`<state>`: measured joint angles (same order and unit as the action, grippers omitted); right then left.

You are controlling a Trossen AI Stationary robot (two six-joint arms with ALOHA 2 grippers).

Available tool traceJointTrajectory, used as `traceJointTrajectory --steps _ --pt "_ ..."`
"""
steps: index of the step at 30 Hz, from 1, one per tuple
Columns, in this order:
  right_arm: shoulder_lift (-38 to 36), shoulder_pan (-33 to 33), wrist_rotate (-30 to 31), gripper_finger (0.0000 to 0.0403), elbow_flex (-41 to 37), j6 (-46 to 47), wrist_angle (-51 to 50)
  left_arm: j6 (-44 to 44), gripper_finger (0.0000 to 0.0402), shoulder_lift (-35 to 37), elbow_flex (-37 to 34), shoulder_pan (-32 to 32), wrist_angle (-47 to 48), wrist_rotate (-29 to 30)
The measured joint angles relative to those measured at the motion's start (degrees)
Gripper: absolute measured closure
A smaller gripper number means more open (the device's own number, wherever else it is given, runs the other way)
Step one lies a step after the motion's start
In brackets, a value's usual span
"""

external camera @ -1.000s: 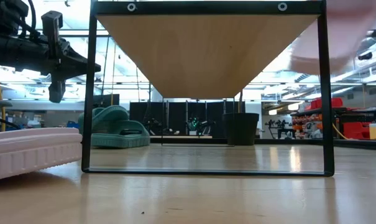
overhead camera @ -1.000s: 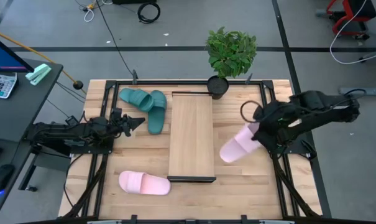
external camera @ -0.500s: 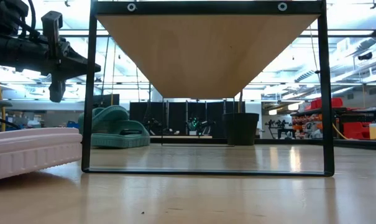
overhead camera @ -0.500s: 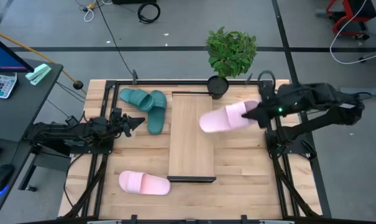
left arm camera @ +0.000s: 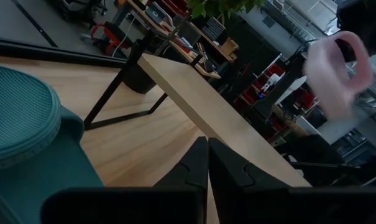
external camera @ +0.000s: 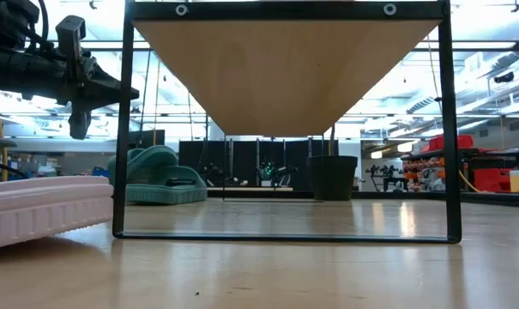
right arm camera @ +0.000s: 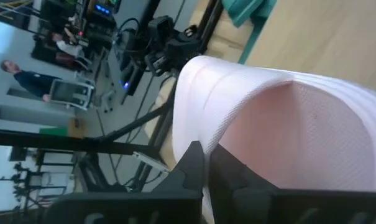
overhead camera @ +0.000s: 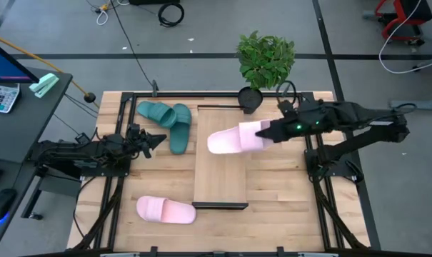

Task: Pick and place slides into the shelf
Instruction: Put the right pink slide on the shelf

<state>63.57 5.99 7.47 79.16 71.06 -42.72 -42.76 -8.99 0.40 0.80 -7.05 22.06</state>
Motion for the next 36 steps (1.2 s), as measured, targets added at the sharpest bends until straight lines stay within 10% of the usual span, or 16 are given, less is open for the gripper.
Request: traceJointTrajectory --steps 15,36 --pt "9.25 17.59 19.25 0.0396 -0.12 14.84 0.85 3.35 0.0381 0.0 0.0 0.0 0.0 0.0" --pt "16.55 26.17 26.29 0.0396 -1.55 27.78 10.87 4.0 0.0384 0.0 0.0 -0.02 -0.02 -0.02"
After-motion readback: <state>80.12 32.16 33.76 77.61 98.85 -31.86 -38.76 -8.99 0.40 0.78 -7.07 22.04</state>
